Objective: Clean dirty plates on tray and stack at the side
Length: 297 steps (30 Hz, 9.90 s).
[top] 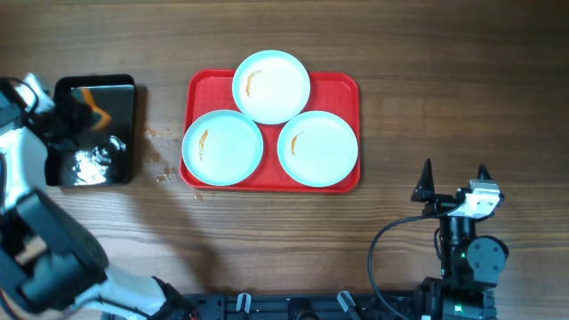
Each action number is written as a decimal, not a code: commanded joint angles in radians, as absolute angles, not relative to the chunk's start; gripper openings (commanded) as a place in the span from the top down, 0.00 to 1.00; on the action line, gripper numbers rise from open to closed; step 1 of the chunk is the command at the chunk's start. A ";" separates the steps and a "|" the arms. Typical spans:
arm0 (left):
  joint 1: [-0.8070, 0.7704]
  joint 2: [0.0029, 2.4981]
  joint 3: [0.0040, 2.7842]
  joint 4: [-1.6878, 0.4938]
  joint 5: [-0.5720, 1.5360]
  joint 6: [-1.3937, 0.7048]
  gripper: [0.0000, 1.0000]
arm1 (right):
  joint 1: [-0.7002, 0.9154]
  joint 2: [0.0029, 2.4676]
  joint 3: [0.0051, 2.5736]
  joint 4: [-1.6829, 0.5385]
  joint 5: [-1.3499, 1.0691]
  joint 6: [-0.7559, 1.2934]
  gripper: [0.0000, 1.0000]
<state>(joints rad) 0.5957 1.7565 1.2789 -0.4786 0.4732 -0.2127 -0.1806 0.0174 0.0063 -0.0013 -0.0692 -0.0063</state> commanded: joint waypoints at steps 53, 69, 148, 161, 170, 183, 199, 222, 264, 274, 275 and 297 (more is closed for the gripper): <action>0.614 1.755 1.221 -0.350 0.503 -0.270 0.96 | -0.186 0.348 0.420 0.333 -0.614 0.450 0.00; 0.606 1.500 1.238 -0.351 0.620 -0.292 0.96 | 0.269 1.284 1.342 -0.625 -0.586 -0.053 0.00; 0.565 1.612 1.191 -0.400 0.488 -0.261 0.96 | 0.688 2.320 1.791 -0.816 -0.112 0.349 0.72; 0.565 1.612 1.191 -0.401 0.487 -0.261 0.96 | 0.689 2.320 1.791 -0.826 -0.111 0.352 0.89; 0.566 1.562 1.191 -0.360 0.719 -0.181 0.96 | 0.689 2.330 1.766 -0.820 -0.111 0.368 0.96; 0.526 1.657 1.189 -0.405 0.623 -0.113 0.96 | 0.689 2.330 1.766 -0.809 -0.111 0.374 0.96; 0.505 1.557 1.201 -0.490 0.793 -0.125 0.96 | 0.689 2.330 1.766 -0.795 -0.112 0.393 0.96; -0.007 1.898 1.195 -0.625 0.452 -0.192 0.96 | 0.686 2.330 1.766 -0.806 -0.157 0.396 0.96; -0.094 1.814 1.128 -0.727 -0.294 -0.353 0.96 | 0.686 2.330 1.766 -0.805 -0.157 0.403 0.96; -0.095 1.770 1.130 -0.642 0.179 -0.351 0.96 | 0.686 2.330 1.766 -0.805 -0.157 0.403 0.96; -0.097 1.778 1.130 -0.630 0.210 -0.348 0.96 | 0.686 2.330 1.766 -0.805 -0.157 0.403 0.96; -0.110 1.922 1.130 -0.701 -0.158 -0.372 0.96 | 0.686 2.330 1.766 -0.809 -0.157 0.403 0.96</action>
<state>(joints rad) -0.1173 1.8988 1.1553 -0.6334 0.1440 -0.3435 0.6804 2.2959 1.7824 -0.7994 -0.1589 0.4004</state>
